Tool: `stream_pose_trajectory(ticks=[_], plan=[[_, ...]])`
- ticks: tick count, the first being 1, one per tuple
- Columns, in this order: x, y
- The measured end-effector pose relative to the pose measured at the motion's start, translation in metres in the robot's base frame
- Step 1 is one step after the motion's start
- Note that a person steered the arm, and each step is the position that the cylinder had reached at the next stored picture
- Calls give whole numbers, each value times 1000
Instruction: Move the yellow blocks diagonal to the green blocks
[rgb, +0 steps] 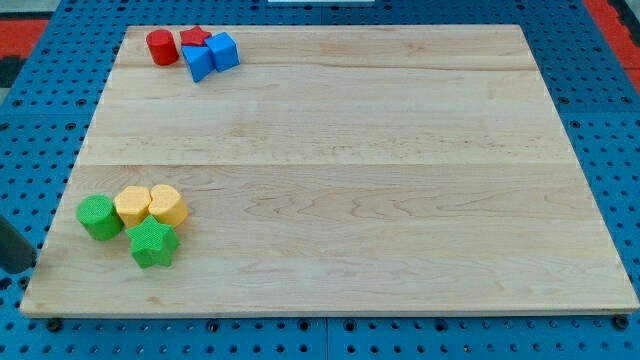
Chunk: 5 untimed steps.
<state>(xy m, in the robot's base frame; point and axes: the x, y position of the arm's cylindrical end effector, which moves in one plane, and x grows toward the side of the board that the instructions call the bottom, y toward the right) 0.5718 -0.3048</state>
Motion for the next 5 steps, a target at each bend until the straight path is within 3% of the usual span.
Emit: stream_pose_trajectory(ticks=[5], plan=[[-59,32]])
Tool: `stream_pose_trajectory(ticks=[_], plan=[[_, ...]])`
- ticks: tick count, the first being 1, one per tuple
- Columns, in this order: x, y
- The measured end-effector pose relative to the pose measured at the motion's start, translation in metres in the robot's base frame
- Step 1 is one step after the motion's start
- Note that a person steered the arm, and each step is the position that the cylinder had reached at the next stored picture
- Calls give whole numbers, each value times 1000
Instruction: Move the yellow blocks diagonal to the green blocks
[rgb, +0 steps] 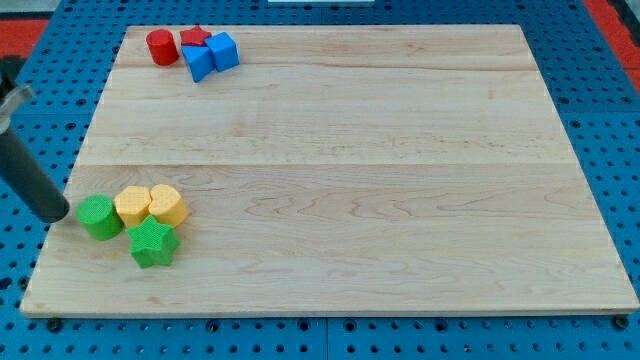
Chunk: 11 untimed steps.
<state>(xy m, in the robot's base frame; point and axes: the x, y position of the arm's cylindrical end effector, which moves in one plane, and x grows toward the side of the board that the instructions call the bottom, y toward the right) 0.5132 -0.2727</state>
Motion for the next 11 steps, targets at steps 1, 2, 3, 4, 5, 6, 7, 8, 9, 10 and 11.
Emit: stream_pose_trajectory(ticks=[1,2,3,4,5,6,7,8,9,10,11], plan=[[4,46],[11,77],[-2,87],[-17,104],[-9,117],[-9,112],[-3,109],[3,109],[16,111],[20,132],[20,148]])
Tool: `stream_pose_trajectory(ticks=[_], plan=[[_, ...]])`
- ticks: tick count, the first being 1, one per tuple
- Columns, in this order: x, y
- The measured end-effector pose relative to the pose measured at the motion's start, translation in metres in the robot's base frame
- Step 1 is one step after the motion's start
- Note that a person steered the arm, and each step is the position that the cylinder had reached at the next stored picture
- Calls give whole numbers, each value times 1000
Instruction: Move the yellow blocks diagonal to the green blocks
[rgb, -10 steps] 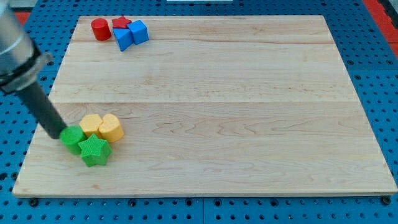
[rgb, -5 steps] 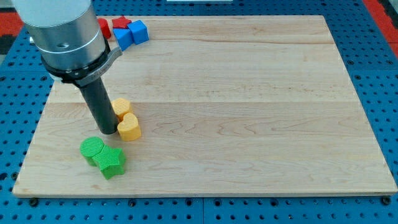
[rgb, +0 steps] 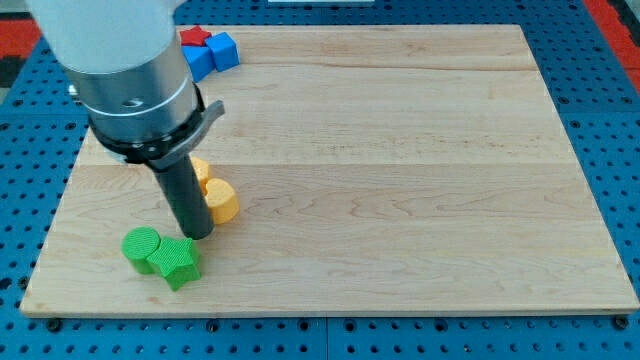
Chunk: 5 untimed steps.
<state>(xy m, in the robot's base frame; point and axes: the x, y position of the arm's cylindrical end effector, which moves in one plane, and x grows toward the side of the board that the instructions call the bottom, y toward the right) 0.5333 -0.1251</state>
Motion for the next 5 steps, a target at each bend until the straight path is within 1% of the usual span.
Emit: stream_pose_trajectory(ticks=[1,2,3,4,5], plan=[[-43,7],[-42,26],[-39,-28],[-39,-50],[-57,-80]])
